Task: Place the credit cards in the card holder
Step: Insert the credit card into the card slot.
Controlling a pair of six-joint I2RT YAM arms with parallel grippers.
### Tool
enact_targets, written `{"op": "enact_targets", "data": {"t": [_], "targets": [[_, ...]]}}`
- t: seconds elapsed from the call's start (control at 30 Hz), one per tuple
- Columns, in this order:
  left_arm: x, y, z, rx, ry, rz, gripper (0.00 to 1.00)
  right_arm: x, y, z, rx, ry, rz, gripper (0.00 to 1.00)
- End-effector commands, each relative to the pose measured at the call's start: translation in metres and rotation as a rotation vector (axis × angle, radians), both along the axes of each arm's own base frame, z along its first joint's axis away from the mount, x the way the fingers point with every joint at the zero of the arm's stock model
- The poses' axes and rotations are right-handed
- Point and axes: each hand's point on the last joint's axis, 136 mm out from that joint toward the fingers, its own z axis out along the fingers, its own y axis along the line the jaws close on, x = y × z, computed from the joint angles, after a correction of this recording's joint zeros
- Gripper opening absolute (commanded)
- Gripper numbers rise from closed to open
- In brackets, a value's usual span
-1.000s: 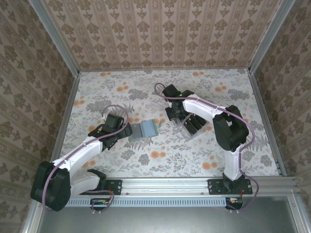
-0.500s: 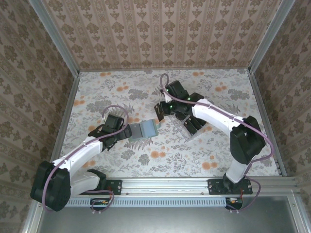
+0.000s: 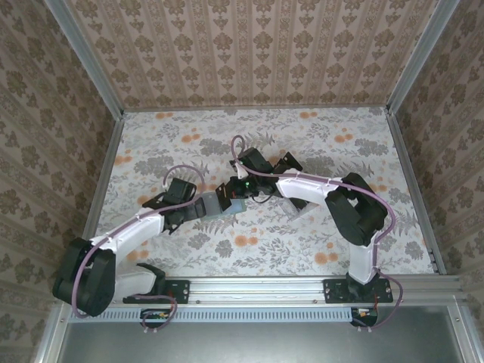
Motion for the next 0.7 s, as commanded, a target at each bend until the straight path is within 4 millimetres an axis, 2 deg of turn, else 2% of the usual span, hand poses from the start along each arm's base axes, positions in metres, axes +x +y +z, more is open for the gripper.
{"op": "enact_targets", "data": {"t": [0.0, 0.23, 0.4, 0.67], "targets": [[0.01, -0.01, 0.011, -0.006, -0.023, -0.026, 1.0, 0.001, 0.003, -0.01, 0.007, 0.011, 0.007, 0.0], [0.014, -0.016, 0.012, 0.004, -0.023, -0.044, 1.0, 0.004, -0.012, -0.036, -0.074, 0.006, -0.006, 0.0], [0.017, -0.019, 0.013, 0.003, -0.027, -0.051, 1.0, 0.006, -0.024, -0.043, -0.089, 0.01, -0.028, 0.0], [0.025, -0.033, 0.015, -0.002, -0.04, -0.084, 1.0, 0.005, -0.026, -0.053, -0.1, 0.031, -0.026, 0.0]]}}
